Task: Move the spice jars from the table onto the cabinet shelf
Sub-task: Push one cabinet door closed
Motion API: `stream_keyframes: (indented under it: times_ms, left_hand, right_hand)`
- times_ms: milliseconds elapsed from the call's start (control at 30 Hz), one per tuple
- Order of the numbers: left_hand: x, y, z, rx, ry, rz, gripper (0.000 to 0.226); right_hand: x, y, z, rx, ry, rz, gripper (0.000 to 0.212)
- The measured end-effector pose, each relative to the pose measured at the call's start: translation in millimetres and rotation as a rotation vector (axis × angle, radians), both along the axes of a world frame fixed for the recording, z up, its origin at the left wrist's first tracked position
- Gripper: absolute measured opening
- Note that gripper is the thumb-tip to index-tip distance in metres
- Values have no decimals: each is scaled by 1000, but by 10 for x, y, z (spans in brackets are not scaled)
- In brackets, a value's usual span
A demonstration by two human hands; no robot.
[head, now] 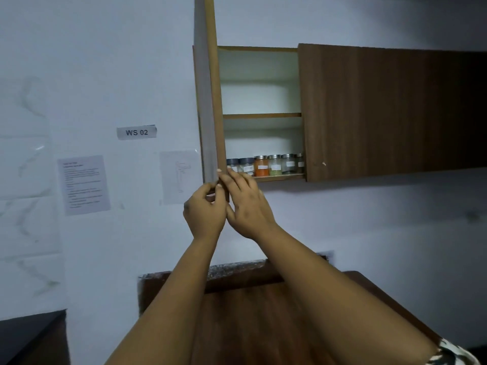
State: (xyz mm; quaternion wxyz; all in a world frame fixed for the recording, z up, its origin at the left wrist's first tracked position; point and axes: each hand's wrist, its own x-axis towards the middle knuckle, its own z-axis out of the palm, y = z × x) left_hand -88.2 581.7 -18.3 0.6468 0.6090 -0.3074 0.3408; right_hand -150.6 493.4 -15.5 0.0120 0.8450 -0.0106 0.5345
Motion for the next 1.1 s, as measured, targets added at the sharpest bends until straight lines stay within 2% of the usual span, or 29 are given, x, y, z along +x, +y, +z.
stream_keyframes:
  times_ms: [67,233,367,567,800,1100]
  left_hand:
    - [-89,-243,-31,-16,-40,-18,17]
    - [-218,-948,-177,123,-267,115,21]
    - [-171,-1586,-205,138,-370,76,25]
    - [-40,-2715,-250,200,-347,34,42]
    - [175,-3772,-299,392,-338,92,48]
    - [710,-4642,-348,504,-373,241,49]
  right_hand:
    - [-82,-234,-30,-21,-22,-46,60]
    - [-181,-860,-221,98,-75,0,56]
    - [-212,-1474,-279,148,-116,28,57]
    - [-216,-2553,-283,203,-26,-9,70]
    - [-68,-3772,-371,145,239,-96,61]
    - [608,-4694,-417,71,221,-234,67]
